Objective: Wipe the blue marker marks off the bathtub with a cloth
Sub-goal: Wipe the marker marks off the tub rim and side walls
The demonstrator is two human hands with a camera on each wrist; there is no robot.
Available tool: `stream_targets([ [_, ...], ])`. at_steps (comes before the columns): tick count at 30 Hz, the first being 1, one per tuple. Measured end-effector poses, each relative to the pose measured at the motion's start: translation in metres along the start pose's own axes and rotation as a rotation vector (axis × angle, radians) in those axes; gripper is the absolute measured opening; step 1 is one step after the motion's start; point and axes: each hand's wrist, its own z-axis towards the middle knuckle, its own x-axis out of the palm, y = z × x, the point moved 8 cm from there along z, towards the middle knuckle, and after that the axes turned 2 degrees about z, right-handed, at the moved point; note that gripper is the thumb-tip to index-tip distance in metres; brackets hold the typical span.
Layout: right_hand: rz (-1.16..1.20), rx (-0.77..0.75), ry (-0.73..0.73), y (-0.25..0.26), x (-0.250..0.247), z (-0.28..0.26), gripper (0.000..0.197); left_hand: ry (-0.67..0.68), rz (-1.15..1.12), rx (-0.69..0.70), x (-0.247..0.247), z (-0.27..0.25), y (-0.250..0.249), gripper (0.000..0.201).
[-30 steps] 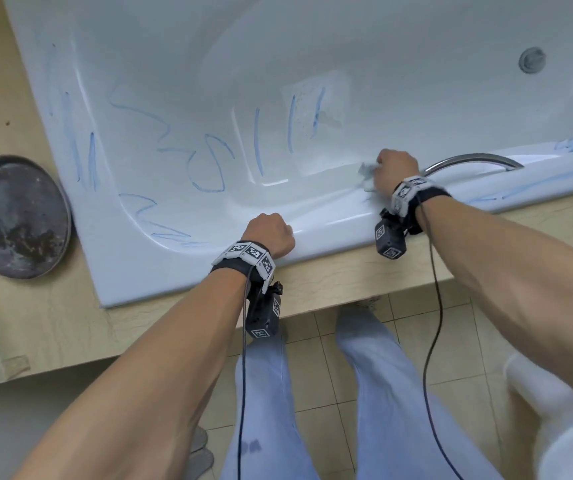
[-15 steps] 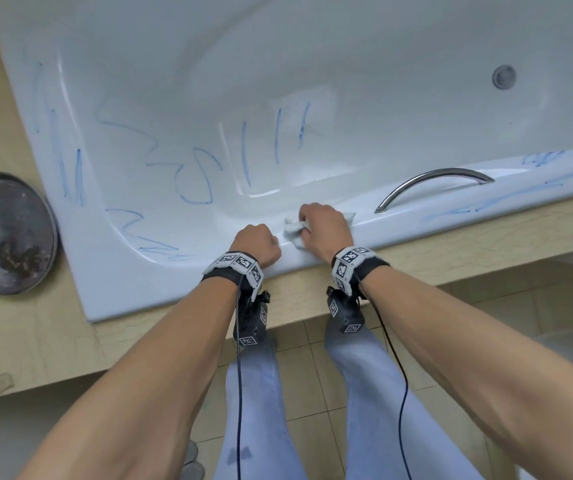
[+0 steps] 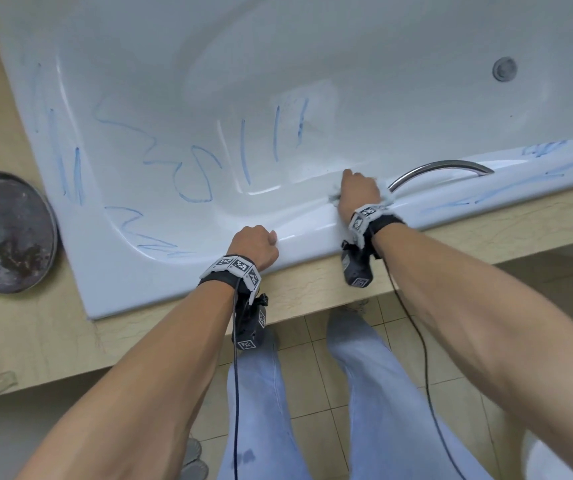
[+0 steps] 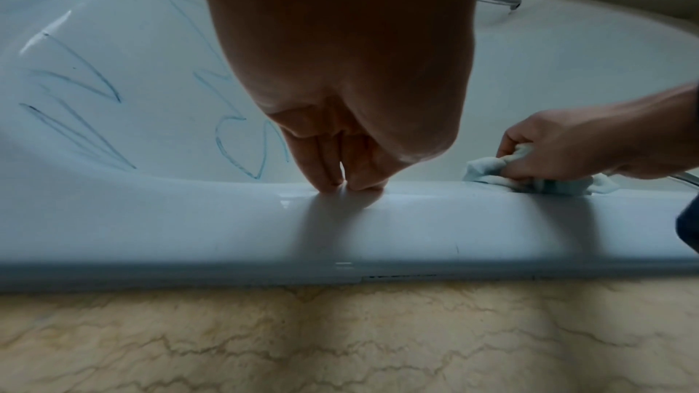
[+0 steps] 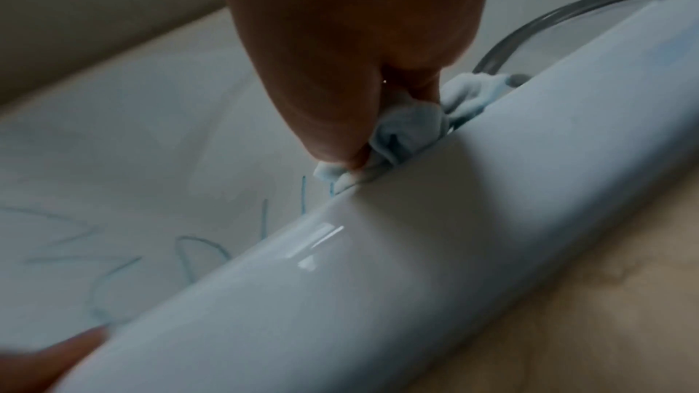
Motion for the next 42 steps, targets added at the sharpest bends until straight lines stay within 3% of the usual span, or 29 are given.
stream_targets([
  [4,0.187,-0.11,-0.023,0.055,0.017,-0.042,0.016,-0.035,-0.014,-0.016,-0.005,-0.003,-0.005,0.032],
  [7,0.25,-0.161,-0.014,0.081,0.026,-0.06,0.014,-0.043,-0.008,-0.03,-0.007,-0.004,-0.009,0.023],
  [11,0.555,-0.025,-0.011,0.046,0.002,-0.044,0.012,-0.039,0.013,-0.033,-0.01,-0.004,-0.012,0.023],
  [14,0.773,0.04,-0.235,-0.013,-0.038,-0.041,0.019,-0.031,0.042,-0.045,-0.014,-0.005,-0.019,0.025],
  [18,0.564,0.15,-0.517,-0.114,-0.08,-0.058,0.015,-0.015,0.078,-0.058,-0.015,-0.005,-0.027,0.013],
  [21,0.344,0.238,-0.469,-0.163,-0.075,-0.064,0.014,0.005,0.109,-0.048,-0.013,-0.003,-0.031,0.021],
  [25,0.183,0.119,-0.372,-0.148,-0.052,-0.046,0.022,0.01,0.143,-0.03,-0.012,0.0,-0.034,0.025],
  [29,0.254,0.157,-0.394,-0.136,-0.045,-0.05,0.029,0.016,0.17,-0.029,-0.01,0.001,-0.034,0.02],
  [32,0.35,0.111,-0.394,-0.131,-0.044,-0.056,0.046,0.009,0.173,-0.03,-0.009,0.004,-0.034,0.019],
  [36,0.197,0.123,-0.387,-0.129,-0.051,-0.053,0.02,-0.003,0.187,-0.011,-0.007,0.006,-0.034,0.014],
  [39,0.078,0.227,-0.255,-0.124,-0.054,-0.04,0.014,-0.01,0.196,-0.001,-0.008,0.006,-0.035,0.006],
  [42,0.048,0.259,-0.171,-0.118,-0.057,-0.029,0.012,-0.001,0.208,0.001,-0.006,0.006,-0.035,0.011],
])
